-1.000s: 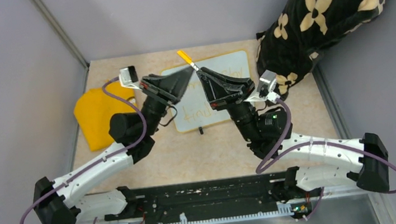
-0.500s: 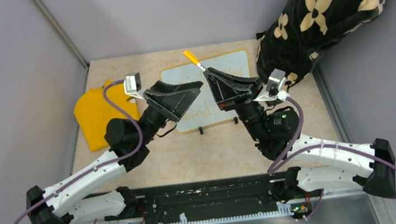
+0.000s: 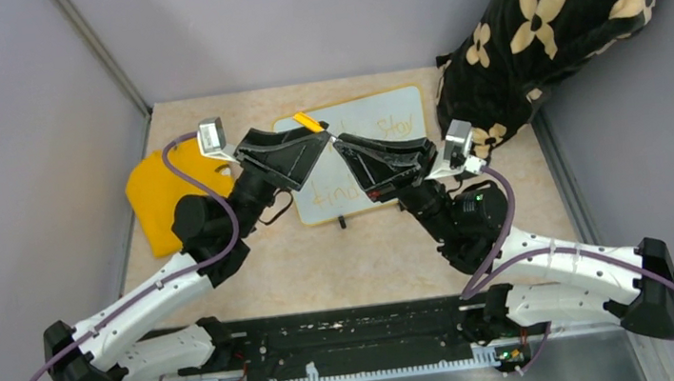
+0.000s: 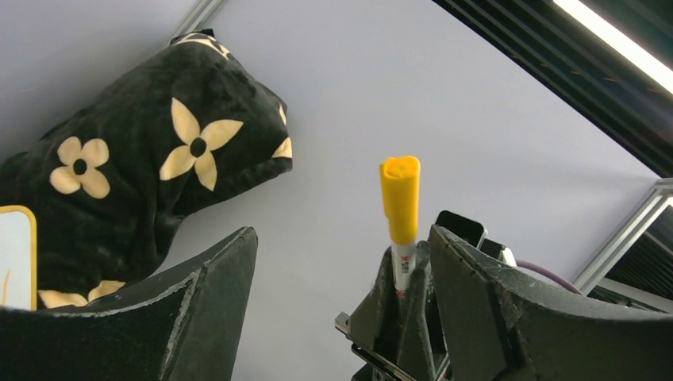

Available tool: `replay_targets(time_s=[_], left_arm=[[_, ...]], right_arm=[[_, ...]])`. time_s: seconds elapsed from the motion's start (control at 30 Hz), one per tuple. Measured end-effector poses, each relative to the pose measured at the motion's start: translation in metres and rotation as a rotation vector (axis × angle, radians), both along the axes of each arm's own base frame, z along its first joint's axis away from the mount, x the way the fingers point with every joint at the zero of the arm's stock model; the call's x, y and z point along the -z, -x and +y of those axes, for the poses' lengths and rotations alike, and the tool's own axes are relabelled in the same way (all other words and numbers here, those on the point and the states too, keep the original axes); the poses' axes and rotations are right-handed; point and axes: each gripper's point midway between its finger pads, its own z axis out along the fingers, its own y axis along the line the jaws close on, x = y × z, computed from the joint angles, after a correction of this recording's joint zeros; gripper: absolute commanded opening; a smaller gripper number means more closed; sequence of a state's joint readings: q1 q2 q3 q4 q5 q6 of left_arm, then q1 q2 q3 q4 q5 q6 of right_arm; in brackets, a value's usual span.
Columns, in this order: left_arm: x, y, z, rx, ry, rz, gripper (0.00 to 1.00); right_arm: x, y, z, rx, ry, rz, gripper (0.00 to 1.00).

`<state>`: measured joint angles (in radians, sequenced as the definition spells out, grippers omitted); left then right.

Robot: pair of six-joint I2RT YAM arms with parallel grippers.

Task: Write a sentence on the whiteboard
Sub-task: Place the whiteboard marker at the center of the board.

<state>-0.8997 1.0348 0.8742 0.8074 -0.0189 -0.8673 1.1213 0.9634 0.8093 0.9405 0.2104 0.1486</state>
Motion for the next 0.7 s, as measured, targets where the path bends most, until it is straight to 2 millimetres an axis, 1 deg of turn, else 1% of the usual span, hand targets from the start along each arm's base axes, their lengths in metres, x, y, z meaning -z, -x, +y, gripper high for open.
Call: replay_targets(time_s=[0.1, 0.3, 0.37, 0.47, 0.5, 0.6, 0.7], left_arm=[[0.003, -0.005, 0.0, -0.011, -0.007, 0.007, 0.8], [-0.004, -0.006, 0.004, -0.021, 0.007, 0.001, 0.64], [-0.004, -0.006, 0.005, -0.019, 0.009, -0.001, 0.54], [-0.005, -0.004, 0.004, -0.013, 0.011, -0.003, 0.34], [-0.005, -0.004, 0.004, -0.007, 0.013, -0.002, 0.29], [-0.005, -0.003, 0.004, -0.001, 0.015, 0.003, 0.17], [-0.005, -0.001, 0.006, 0.015, 0.034, 0.022, 0.02]], right_arm=[[0.002, 0.003, 0.004, -0.022, 0.011, -0.003, 0.0], [0.004, 0.005, 0.007, -0.041, 0.025, -0.002, 0.0], [0.006, 0.004, 0.009, -0.043, 0.03, 0.0, 0.0], [0.01, 0.003, 0.011, -0.042, 0.041, 0.008, 0.0], [0.013, 0.001, 0.012, -0.037, 0.046, 0.015, 0.0], [0.021, -0.003, 0.015, -0.032, 0.06, 0.035, 0.0], [0.023, -0.003, 0.017, -0.037, 0.064, 0.043, 0.0]])
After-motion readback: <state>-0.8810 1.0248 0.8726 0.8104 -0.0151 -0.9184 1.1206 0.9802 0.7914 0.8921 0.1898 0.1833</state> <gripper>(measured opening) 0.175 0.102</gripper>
